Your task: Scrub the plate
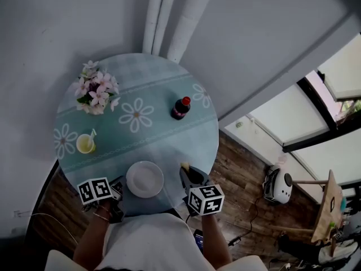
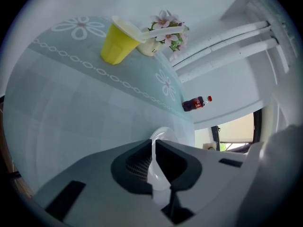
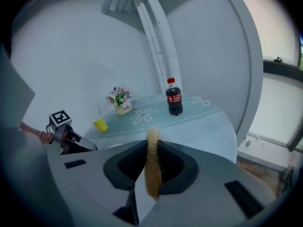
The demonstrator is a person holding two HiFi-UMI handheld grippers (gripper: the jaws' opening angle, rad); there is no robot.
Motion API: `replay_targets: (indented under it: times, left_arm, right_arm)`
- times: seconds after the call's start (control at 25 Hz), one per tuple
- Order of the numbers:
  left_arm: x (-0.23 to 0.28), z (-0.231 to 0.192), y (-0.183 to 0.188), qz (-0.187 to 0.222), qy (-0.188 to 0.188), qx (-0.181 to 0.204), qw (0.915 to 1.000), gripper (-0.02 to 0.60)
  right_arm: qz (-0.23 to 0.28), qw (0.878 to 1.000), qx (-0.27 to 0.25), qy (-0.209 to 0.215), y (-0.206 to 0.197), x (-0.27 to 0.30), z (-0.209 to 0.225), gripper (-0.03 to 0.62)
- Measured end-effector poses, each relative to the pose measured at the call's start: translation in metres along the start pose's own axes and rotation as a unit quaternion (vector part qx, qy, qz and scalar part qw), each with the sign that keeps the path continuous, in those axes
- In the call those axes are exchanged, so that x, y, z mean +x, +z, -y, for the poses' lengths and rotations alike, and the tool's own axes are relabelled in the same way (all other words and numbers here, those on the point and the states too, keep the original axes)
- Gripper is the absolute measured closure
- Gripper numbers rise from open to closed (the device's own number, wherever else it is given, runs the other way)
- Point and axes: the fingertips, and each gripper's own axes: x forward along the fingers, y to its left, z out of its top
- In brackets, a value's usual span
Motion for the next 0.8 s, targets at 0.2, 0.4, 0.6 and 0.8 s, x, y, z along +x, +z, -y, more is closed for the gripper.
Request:
replay_targets:
  times: [0.2,0.4,0.6,0.8]
  left_arm:
    - [0.005,0.006,-0.001,-0.012,-0.035,-0.005,0.9993,0.457]
    - [0.012,-0.001,-0.006,-0.04,-0.056,-0.045,0.9966,0.456]
    - [0.012,-0.001,-0.005,-0.057,-0.091,-0.083,0.9908,0.462]
    - [0.016,-0.003,-0.005,-0.08,-0.089,-0.065,0.9907,0.459]
  right_arm:
    - [-0.009,1.0,0.009,-0.017,-0.014,-0.009,0.008,0.526]
    - [-0.004,0.999,0.02,-0.029,-0.019,-0.015,0.008,0.526]
    - [-0.007,0.999,0.024,-0.032,-0.025,-0.02,0.005,0.526]
    - [-0.012,0.999,0.025,-0.027,-0.031,-0.018,-0.002,0.526]
